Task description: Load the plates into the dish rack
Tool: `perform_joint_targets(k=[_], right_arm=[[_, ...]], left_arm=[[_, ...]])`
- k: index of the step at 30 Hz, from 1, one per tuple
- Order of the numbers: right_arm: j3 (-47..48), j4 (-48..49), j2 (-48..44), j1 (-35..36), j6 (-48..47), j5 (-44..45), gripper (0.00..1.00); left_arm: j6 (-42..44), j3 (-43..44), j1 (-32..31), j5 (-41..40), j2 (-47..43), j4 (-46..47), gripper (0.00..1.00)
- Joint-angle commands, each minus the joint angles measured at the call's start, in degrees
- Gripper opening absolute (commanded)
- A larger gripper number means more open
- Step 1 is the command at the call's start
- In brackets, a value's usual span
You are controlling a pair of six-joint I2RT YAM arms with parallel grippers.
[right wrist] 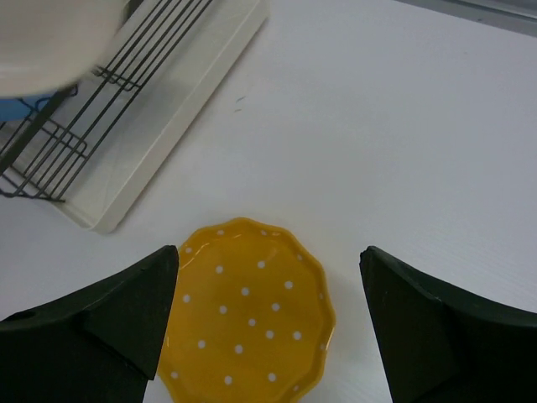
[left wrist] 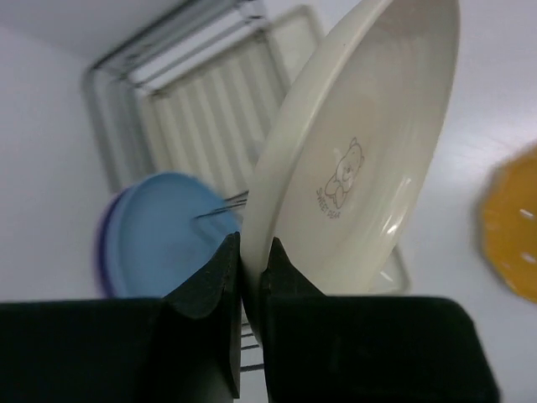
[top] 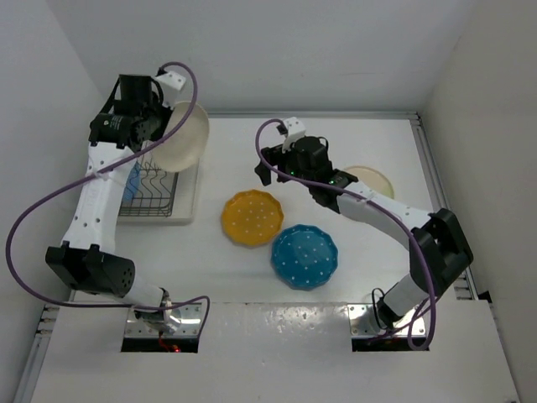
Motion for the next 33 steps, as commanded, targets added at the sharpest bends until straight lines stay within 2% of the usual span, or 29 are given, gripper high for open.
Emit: perform_joint_targets(k=[1, 3, 4, 8, 13, 19, 33], right_arm=[[-0.9, 0.6, -4.0, -1.3, 1.5, 2.3, 0.89], [-1.3, -0.8, -4.1, -2.0, 1.9, 2.5, 0.89], [-1.1, -1.2, -4.1, -2.1, 1.9, 2.5, 0.89], [0.7, -3.1, -2.9, -2.3, 2.0, 2.5, 0.89], [5.2, -6.0, -0.5, -2.2, 1.7, 1.6, 0.89], [6.3, -6.7, 0.3, -1.0, 0.7, 1.8, 0.89], [8.2, -7.9, 1.9, -1.0, 0.2, 1.2, 0.89]], left_arm=[[-1.4, 3.2, 0.6, -22.7, -2.4, 3.2, 0.00], [0.1, 0.7, 0.6, -29.5, -3.1, 6.8, 0.00], [1.1, -3.3, 0.6, -35.6, -3.6, 8.6, 0.00], [5.9, -13.7, 2.2, -42.7, -4.1, 19.2, 0.00], [7.7, -18.8, 3.8, -45.1, -2.9, 27.3, 0.00], [9.8, -24.7, 4.9, -48.3, -2.9, 34.4, 0.00], [9.8, -24.8, 5.5, -49.9, -3.5, 35.2, 0.00]])
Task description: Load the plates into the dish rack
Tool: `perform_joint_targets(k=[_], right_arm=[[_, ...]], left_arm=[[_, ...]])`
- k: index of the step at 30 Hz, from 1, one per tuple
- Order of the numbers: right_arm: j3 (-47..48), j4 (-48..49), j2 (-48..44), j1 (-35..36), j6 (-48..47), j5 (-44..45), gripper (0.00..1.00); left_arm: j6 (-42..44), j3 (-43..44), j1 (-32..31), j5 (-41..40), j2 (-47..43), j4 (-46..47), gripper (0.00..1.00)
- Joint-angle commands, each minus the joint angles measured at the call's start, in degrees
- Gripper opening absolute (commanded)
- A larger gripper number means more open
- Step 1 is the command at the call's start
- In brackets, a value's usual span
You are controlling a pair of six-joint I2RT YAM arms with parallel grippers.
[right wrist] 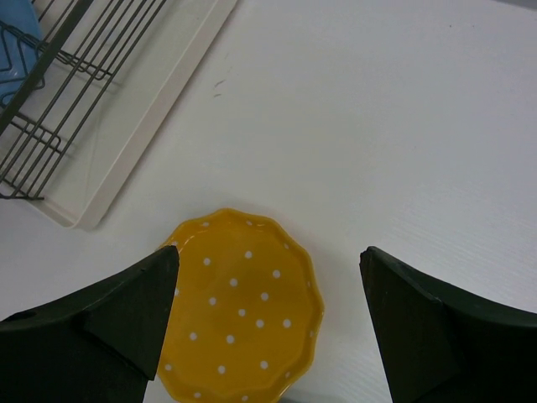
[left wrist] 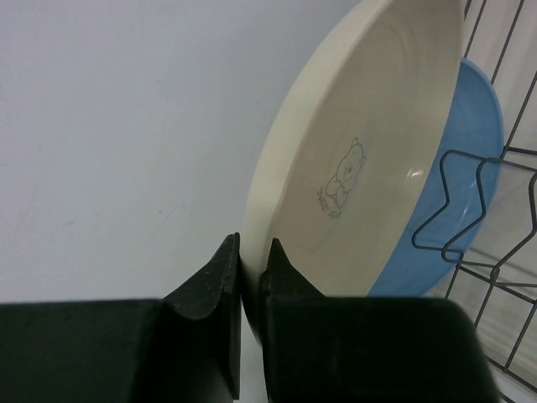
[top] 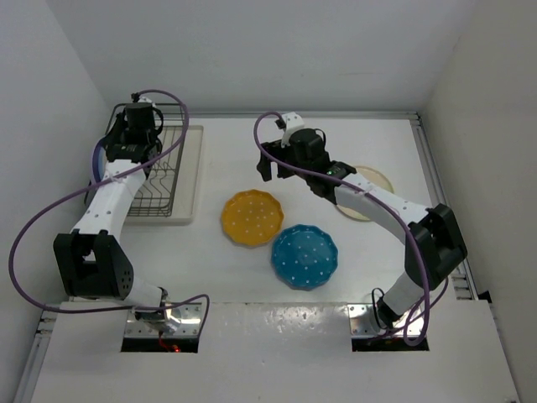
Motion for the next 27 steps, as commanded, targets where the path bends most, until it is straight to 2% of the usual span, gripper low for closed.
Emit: perform_joint_targets(k=[1, 5, 13, 19, 27], right_arm=[[2.4, 0.8, 0.2, 0.3, -0.8, -0.5, 0.89], [1.7, 0.8, -0.5, 0.1, -0.9, 0.1, 0.89], [1.5, 0.7, -0.6, -0.1, -1.2, 0.1, 0.89], [1.4, 0.8, -0.5, -0.1, -1.5, 0.0, 0.89], [1.9, 0.8, 0.0, 0.1, -1.1, -0.2, 0.89]], left_arm=[[0.0, -0.1, 0.6, -1.8, -1.4, 1.5, 0.00], [-5.2, -0.1, 0.6, 3.2, -1.4, -4.4, 0.00], [-8.0, 2.8, 0.6, 7.8, -1.9, -8.6, 0.00], [-8.1, 5.5, 0.6, 5.8, -1.9, -8.6, 0.00], [-5.6, 8.0, -3.0, 4.7, -1.9, -7.4, 0.00]])
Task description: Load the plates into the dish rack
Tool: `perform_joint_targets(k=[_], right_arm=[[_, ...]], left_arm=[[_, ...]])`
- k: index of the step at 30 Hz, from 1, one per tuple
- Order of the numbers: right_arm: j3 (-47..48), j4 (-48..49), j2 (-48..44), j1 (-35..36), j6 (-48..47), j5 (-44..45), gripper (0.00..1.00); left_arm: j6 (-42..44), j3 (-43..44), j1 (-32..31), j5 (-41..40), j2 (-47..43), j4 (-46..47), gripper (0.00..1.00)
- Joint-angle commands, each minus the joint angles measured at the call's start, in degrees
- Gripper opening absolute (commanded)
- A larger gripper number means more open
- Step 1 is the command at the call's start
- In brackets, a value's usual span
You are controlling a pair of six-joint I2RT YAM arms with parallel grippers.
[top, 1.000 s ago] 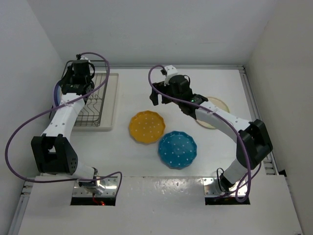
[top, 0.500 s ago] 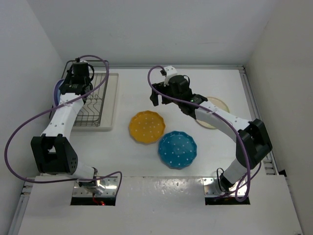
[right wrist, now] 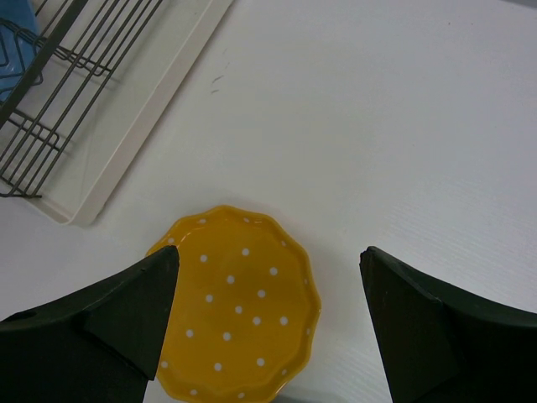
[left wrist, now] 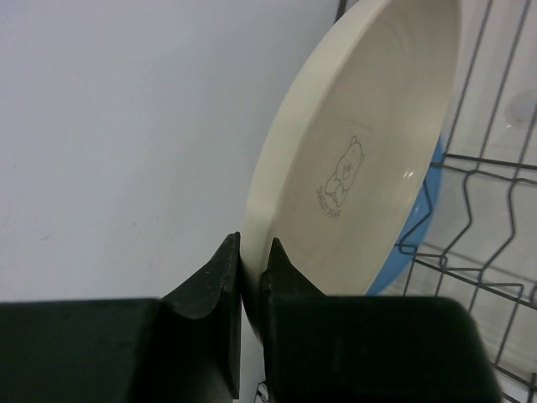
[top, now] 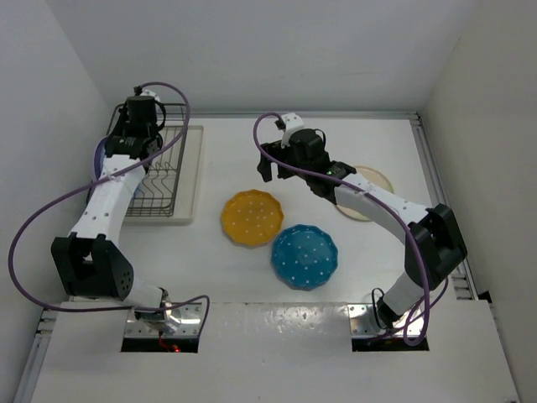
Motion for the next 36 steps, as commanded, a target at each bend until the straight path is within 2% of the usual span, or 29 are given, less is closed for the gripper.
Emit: perform_joint_targets(k=[1, 8, 21, 26, 29, 36], right_arm=[[1.8, 1.3, -0.4, 0.0, -0.4, -0.2, 0.89], [0.6, 1.3, -1.6, -0.6, -1.0, 0.5, 0.89], [1.4, 1.3, -0.8, -0.6, -1.0, 0.2, 0.89], [1.7, 1.3, -0.6, -0.9, -1.0, 0.0, 0.89], [1.6, -0.1, -0.8, -0.6, -1.0, 0.0, 0.89], [1.1, -0.1, -1.2, -0.8, -1.0, 0.2, 0.89]], left_arm=[[0.7, 0.8, -1.3, 0.1, -1.9, 2.3, 0.00], [1.3, -4.6, -0.2, -3.1, -2.4, 4.5, 0.00], [4.1, -5.2, -0.2, -8.3, -2.4, 7.4, 0.00], [4.1, -5.8, -0.2, -8.3, -2.4, 7.9, 0.00], [1.7, -7.1, -0.2, -5.0, -2.4, 6.0, 0.00], [0.1, -9.6, 0.3, -3.0, -2.4, 5.3, 0.00]])
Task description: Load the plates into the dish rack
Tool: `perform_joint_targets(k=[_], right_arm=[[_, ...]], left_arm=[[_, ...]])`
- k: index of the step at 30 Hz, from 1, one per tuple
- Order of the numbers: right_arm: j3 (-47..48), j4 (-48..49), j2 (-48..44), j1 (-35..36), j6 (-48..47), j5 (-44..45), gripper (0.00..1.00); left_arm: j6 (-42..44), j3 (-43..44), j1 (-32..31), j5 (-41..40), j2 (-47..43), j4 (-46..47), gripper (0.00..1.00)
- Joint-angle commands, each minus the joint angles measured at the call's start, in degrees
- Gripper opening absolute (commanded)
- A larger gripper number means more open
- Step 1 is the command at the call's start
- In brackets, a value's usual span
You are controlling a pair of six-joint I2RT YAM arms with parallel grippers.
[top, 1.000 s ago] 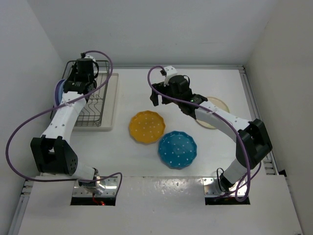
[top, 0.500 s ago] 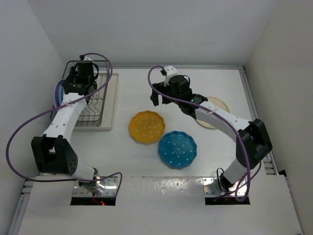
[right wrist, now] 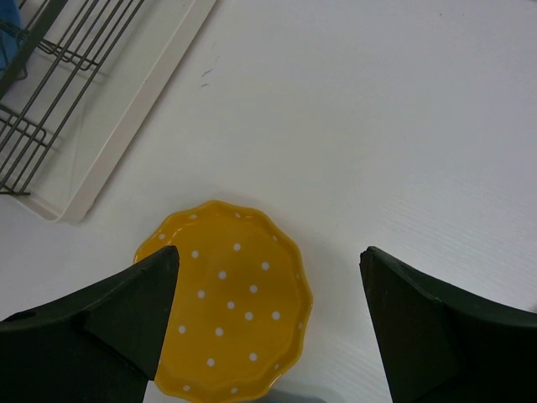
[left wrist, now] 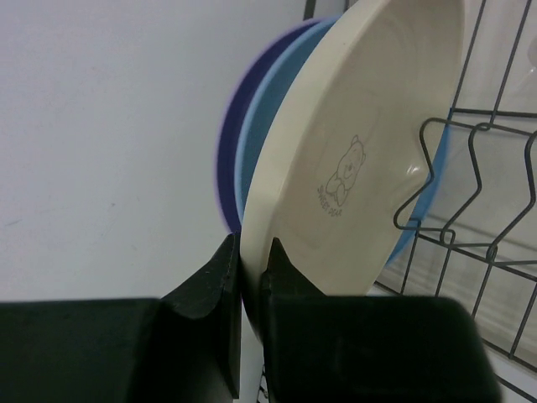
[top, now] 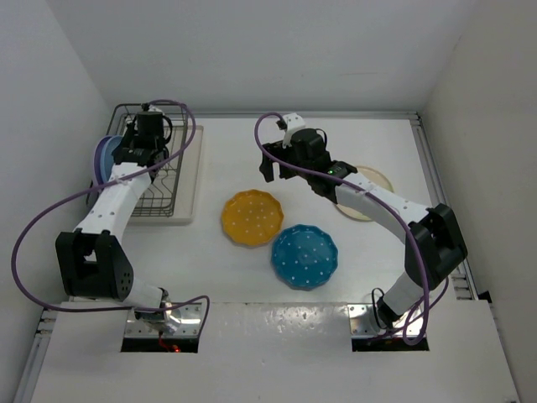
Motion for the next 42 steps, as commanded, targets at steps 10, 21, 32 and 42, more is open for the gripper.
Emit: perform_joint_targets(k=[10, 21, 32, 42], right_arm=[[1.1, 0.9, -1.1, -0.6, -0.8, 0.1, 0.89], [2.2, -4.3, -0.5, -2.5, 1.8, 1.5, 0.95], [1.7, -16.3, -2.3, -11.9, 6.1, 2.0, 0.99], [-11.4, -21.6, -11.1, -26.3, 16.9, 3.8, 0.99]], left_arm=[[-1.7, -4.9, 3.1, 1.9, -1.0, 2.2, 0.05], [-2.2, -1.1, 4.8, 1.3, -1.0, -3.4, 0.81], [-0.1, 13.1, -7.0, 26.0, -4.6, -15.4, 0.90], [-3.4, 10.5, -21.9, 58.4, 8.7, -29.8, 0.85]])
